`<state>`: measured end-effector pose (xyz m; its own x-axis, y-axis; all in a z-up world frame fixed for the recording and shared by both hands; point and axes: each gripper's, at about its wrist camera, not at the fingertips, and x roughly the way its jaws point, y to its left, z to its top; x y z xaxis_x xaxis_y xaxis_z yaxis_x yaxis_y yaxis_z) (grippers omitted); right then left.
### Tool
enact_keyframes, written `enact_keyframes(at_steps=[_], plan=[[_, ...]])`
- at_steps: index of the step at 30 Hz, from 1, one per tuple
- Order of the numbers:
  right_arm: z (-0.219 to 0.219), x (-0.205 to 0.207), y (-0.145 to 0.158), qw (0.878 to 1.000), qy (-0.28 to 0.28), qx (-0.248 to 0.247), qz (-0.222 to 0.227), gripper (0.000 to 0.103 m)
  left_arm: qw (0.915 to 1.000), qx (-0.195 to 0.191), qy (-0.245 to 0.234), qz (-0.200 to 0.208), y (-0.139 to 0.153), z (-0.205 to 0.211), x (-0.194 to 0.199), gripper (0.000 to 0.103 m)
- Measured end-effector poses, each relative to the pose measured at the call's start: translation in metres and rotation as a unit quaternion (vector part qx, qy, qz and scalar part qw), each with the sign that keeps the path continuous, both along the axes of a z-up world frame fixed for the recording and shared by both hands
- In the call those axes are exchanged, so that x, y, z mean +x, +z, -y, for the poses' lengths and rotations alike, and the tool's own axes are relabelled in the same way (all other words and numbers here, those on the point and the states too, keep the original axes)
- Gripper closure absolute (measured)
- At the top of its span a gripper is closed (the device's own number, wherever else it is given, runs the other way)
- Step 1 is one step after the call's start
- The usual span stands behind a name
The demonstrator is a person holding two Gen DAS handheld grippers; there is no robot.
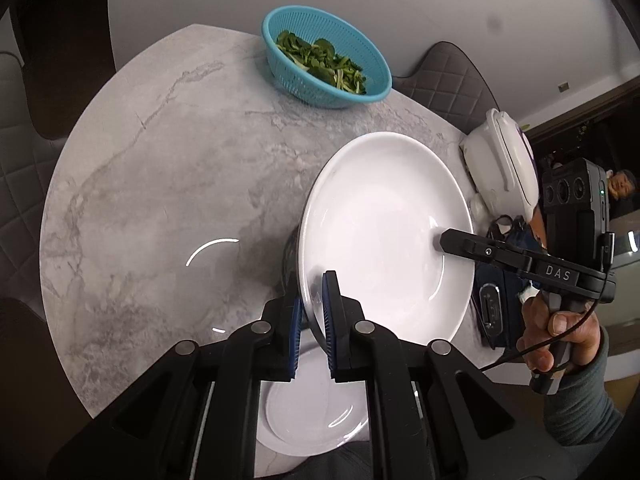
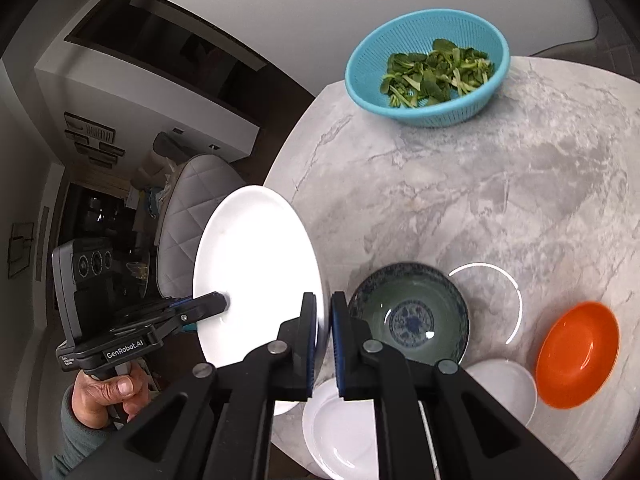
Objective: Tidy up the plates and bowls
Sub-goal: 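Lift the small white plate with both grippers and carry it toward the plate stack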
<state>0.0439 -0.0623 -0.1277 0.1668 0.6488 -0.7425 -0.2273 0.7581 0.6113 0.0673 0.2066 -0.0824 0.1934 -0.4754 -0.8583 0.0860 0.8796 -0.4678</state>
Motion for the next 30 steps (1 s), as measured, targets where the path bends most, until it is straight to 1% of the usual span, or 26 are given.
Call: enact_keyframes(at_steps=[6,11,14,18,23,26,30], plan=[[0.012,-0.061,-0.037,1.0,-0.008,-0.004,-0.027,0.093,0.9995,-0.006,-0.011,-0.028,-0.034,0.008,-0.065,0.095],[0.017,-0.107,-0.065,0.999,-0.011,-0.011,-0.047,0.093,0.9983,-0.017,-0.014,-0.053,-0.064,0.011,-0.116,0.095],[0.021,-0.129,-0.083,0.998,-0.014,-0.014,-0.061,0.093,0.997,-0.027,-0.015,-0.071,-0.086,0.011,-0.141,0.095],[0.024,-0.158,-0.108,0.997,-0.019,-0.022,-0.078,0.093,0.9957,-0.022,-0.018,-0.088,-0.115,0.016,-0.169,0.095],[0.027,-0.179,-0.136,0.995,-0.025,-0.034,-0.091,0.093,0.9942,-0.011,-0.023,-0.105,-0.146,0.023,-0.19,0.095],[0.028,-0.184,-0.148,0.994,-0.031,-0.045,-0.09,0.094,0.994,0.006,-0.028,-0.105,-0.162,0.028,-0.199,0.095],[0.028,-0.184,-0.159,0.994,-0.033,-0.062,-0.086,0.094,0.9937,0.008,-0.019,-0.11,-0.18,0.03,-0.208,0.094]])
